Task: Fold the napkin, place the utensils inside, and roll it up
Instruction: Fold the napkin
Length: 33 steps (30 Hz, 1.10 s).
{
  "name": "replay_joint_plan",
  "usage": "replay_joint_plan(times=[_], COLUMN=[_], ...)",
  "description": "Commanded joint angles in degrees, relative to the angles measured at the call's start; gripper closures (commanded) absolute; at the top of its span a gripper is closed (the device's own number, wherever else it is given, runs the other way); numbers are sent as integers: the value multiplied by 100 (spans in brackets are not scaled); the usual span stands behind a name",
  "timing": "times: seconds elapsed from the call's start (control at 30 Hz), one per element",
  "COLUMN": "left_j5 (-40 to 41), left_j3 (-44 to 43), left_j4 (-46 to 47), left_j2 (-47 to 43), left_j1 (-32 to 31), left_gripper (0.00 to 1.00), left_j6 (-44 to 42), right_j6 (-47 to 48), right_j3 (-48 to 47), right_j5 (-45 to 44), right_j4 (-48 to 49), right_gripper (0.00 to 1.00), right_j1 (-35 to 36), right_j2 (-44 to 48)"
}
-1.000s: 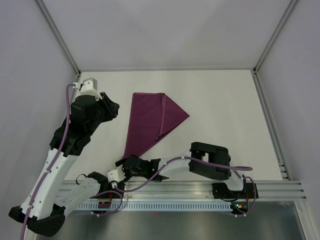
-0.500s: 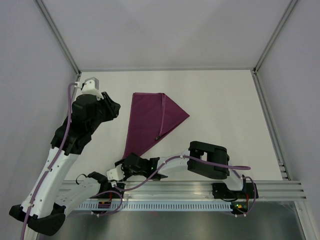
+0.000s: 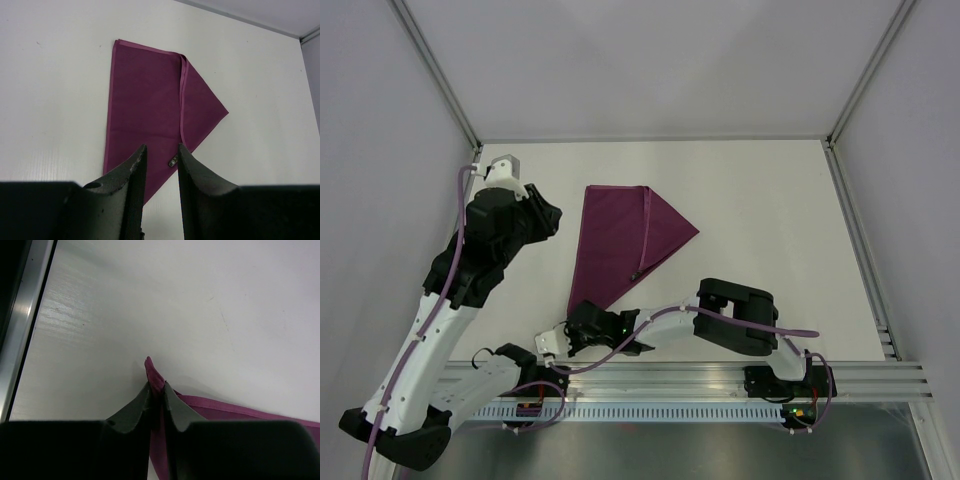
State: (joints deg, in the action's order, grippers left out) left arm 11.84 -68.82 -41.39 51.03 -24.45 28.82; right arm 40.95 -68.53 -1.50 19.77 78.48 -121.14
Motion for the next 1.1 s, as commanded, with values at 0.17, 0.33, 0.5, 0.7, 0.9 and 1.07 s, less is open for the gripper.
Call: replay_joint_plan(times=[0.17, 0.33, 0.5, 0.7, 0.9, 1.07], left_j5=[-120, -102, -129, -217, -384, -559], left_j3=[53, 44, 0, -79, -211, -273], left_j4=[219, 227, 245, 254, 254, 271], left_j2=[21, 22, 30, 57, 144, 276], left_j1=[28, 28, 28, 28, 28, 28], left_gripper=[63, 63, 63, 63, 63, 63], left_j6=[-219, -210, -210, -219, -219, -192], right_j6=[-228, -421, -948, -1527, -1950, -2266], right_j3=[-143, -204, -362, -573, -556, -301], right_j5=[132, 123, -227, -650, -738, -720], right_j4=[-298, -333, -430, -728, -1185, -1431], right_gripper=[88, 91, 94, 96, 96, 96], right_j1=[-78, -131, -210, -394, -895, -1519], right_j2=[-77, 55, 258, 547, 978, 1338])
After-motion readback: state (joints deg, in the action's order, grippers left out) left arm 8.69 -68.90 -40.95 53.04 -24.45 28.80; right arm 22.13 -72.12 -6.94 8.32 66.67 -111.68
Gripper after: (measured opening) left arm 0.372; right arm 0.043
